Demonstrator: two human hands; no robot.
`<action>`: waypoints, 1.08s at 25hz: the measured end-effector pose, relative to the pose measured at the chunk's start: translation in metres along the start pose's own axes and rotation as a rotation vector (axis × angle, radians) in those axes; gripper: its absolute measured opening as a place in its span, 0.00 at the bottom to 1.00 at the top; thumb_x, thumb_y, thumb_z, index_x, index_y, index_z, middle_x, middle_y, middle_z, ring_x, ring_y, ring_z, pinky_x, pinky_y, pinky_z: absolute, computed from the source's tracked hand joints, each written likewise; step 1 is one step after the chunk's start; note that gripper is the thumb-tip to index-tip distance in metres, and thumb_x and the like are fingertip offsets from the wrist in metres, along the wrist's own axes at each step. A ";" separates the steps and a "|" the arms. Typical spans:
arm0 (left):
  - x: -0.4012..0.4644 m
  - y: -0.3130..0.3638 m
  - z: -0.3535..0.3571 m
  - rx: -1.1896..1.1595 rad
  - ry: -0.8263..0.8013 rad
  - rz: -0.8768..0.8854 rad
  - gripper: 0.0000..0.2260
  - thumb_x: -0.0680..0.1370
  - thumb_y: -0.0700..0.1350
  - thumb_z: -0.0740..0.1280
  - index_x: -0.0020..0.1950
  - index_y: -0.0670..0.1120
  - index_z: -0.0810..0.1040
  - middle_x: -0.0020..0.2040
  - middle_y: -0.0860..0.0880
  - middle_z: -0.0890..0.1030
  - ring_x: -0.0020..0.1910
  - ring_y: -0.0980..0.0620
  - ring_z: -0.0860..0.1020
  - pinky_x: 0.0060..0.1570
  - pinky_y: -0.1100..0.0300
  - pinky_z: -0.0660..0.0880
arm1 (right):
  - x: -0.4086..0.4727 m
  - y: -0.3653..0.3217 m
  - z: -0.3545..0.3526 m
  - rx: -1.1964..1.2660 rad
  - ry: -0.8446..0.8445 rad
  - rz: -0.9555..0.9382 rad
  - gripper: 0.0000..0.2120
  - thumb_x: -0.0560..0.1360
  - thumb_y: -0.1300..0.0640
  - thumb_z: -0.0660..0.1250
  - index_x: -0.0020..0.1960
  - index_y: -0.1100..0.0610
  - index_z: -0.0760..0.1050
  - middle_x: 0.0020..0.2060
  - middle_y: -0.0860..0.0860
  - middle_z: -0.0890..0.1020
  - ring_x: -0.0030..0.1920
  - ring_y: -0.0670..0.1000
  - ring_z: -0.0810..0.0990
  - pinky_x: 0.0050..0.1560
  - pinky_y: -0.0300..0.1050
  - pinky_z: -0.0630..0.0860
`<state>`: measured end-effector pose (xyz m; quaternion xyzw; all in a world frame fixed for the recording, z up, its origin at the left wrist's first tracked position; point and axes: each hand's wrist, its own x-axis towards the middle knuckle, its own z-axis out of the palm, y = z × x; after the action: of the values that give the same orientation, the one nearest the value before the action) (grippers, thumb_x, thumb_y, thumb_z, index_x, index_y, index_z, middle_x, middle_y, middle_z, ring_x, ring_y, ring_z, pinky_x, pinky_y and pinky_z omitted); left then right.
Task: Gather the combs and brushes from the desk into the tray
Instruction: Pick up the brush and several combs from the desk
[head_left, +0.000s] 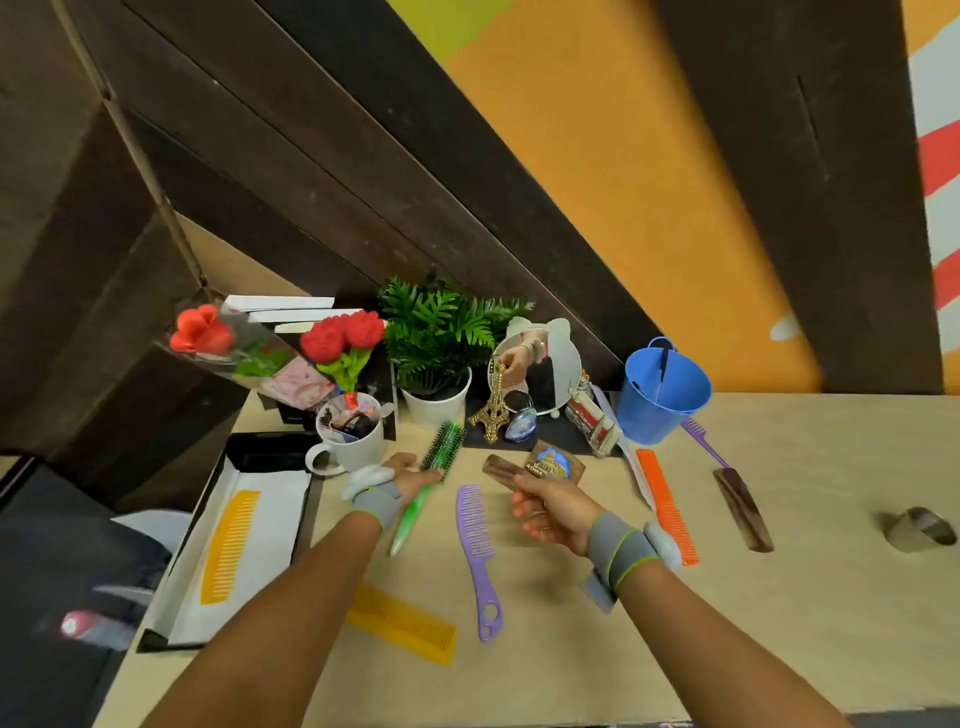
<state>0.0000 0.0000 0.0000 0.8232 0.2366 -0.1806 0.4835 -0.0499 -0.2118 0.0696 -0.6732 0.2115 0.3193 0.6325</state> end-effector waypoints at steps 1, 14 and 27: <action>0.001 0.001 0.000 0.040 -0.004 0.002 0.30 0.71 0.50 0.71 0.69 0.41 0.68 0.70 0.42 0.71 0.68 0.43 0.70 0.65 0.56 0.66 | 0.000 0.000 0.000 -0.036 -0.001 0.003 0.15 0.77 0.48 0.60 0.34 0.54 0.72 0.18 0.46 0.77 0.17 0.42 0.73 0.20 0.30 0.68; -0.005 -0.004 0.012 -0.426 -0.132 0.019 0.08 0.74 0.34 0.67 0.35 0.42 0.73 0.15 0.52 0.74 0.16 0.61 0.71 0.22 0.68 0.70 | 0.024 0.003 0.004 -0.146 -0.015 0.083 0.14 0.77 0.51 0.59 0.34 0.54 0.71 0.29 0.49 0.74 0.18 0.44 0.70 0.20 0.31 0.67; -0.058 -0.030 -0.015 -0.782 -0.205 -0.122 0.10 0.76 0.50 0.64 0.39 0.45 0.71 0.34 0.49 0.70 0.21 0.60 0.68 0.22 0.69 0.67 | 0.055 0.034 0.053 -0.836 0.210 -0.042 0.23 0.62 0.45 0.74 0.42 0.55 0.65 0.45 0.52 0.75 0.44 0.53 0.74 0.42 0.44 0.69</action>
<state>-0.0637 0.0132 0.0164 0.5393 0.2865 -0.1867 0.7696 -0.0431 -0.1563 0.0075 -0.9046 0.1136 0.2944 0.2865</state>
